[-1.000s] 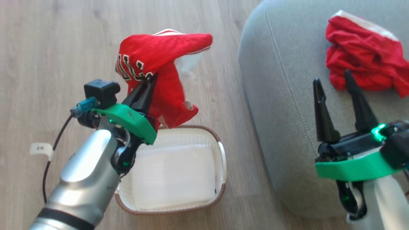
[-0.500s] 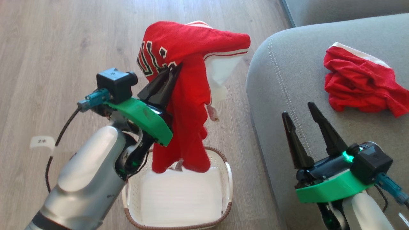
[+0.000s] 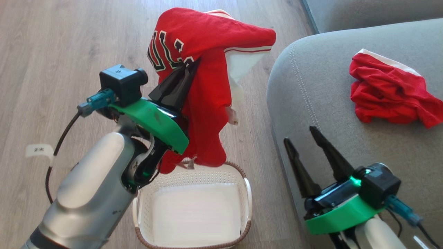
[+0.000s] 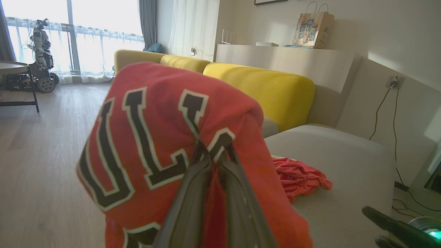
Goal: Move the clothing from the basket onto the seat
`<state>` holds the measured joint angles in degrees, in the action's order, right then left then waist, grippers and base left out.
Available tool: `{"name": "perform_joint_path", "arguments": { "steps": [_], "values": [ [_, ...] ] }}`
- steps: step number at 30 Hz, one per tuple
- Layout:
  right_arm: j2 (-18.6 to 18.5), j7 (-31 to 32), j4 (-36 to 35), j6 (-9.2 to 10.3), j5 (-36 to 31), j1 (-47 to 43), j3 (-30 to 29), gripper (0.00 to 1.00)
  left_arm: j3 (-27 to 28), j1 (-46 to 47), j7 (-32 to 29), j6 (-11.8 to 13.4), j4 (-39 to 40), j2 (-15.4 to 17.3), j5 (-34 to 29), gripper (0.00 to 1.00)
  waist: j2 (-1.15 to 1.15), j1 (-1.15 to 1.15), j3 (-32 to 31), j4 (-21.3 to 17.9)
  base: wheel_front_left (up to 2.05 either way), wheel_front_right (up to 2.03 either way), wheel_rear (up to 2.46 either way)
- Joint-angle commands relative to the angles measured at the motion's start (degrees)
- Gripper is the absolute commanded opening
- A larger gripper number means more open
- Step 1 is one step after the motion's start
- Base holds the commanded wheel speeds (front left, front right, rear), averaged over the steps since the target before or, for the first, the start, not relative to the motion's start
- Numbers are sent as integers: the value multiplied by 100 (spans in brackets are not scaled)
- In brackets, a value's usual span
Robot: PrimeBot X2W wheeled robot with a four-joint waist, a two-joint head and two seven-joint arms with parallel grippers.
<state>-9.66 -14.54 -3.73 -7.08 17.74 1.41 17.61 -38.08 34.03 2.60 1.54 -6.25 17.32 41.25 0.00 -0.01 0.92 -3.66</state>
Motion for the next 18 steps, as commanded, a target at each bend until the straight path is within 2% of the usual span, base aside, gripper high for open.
{"name": "perform_joint_path", "arguments": {
  "steps": [1,8,18],
  "values": [
    [-72,-5,-201,-41,83,205,227,100,289,457,1,30,197,158,4,0,0,1,11,-5,0,0,0],
    [-70,84,101,-41,433,754,1268,100,257,544,-40,30,173,146,4,0,0,1,30,3,0,0,0],
    [320,43,1503,-41,898,1890,2264,100,-10,659,-147,-77,116,-14,-37,0,0,1,85,236,0,0,0]
  ]
}}
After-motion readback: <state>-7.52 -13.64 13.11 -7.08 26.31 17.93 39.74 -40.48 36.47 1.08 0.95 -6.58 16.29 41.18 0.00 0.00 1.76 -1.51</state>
